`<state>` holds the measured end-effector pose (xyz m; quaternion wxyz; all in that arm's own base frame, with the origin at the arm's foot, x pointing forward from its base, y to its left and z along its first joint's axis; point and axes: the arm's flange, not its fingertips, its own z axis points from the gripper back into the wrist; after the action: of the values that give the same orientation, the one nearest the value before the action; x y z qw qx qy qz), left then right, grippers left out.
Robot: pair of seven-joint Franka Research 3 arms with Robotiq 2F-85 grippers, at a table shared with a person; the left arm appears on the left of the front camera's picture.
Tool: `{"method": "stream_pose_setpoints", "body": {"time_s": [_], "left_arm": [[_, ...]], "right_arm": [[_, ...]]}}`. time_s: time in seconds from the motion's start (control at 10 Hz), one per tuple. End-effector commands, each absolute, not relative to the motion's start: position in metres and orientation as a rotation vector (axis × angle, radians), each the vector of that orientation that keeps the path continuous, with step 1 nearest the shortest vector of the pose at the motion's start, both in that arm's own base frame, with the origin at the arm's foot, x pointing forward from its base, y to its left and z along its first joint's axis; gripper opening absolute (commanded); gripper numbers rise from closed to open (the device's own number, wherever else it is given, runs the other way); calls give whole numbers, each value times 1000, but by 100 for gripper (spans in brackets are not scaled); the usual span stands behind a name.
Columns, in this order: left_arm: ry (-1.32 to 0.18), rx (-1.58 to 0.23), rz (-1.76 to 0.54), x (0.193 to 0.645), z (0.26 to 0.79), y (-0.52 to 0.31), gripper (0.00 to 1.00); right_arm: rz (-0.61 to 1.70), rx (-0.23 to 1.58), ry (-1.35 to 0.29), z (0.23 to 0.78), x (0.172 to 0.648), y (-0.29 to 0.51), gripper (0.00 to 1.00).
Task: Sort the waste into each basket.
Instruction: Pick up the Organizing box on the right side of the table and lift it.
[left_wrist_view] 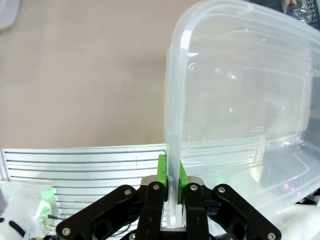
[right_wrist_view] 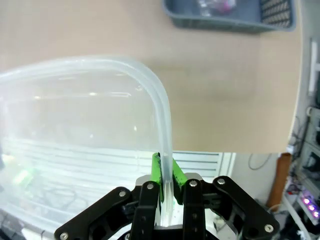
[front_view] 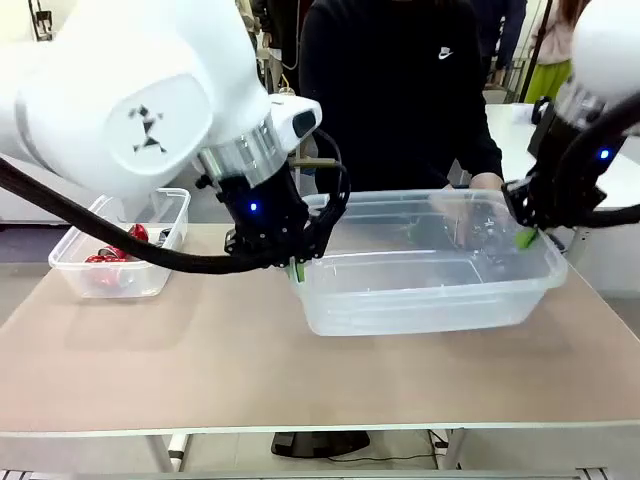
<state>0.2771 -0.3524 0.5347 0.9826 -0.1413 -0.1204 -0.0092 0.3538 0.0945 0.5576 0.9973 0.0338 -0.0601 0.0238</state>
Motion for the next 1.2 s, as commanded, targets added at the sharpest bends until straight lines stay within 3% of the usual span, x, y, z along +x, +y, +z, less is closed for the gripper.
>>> {"method": "stream_pose_setpoints", "body": {"time_s": [0.0,0.2,0.3,0.4,0.7,1.1], "left_arm": [[-196,-269,-37,293,488,-368,0],[-196,-269,-37,293,488,-368,0],[-196,-269,-37,293,488,-368,0],[-195,-282,-16,292,491,-369,6],[-307,-247,99,327,547,-293,6],[-397,-196,35,345,527,-224,6]], "right_arm": [[43,59,-120,544,351,91,0],[43,59,-120,544,351,91,0],[42,60,-106,550,353,93,5],[175,46,-107,545,355,121,5],[234,67,-75,525,374,165,5],[44,260,10,517,394,212,5]]}}
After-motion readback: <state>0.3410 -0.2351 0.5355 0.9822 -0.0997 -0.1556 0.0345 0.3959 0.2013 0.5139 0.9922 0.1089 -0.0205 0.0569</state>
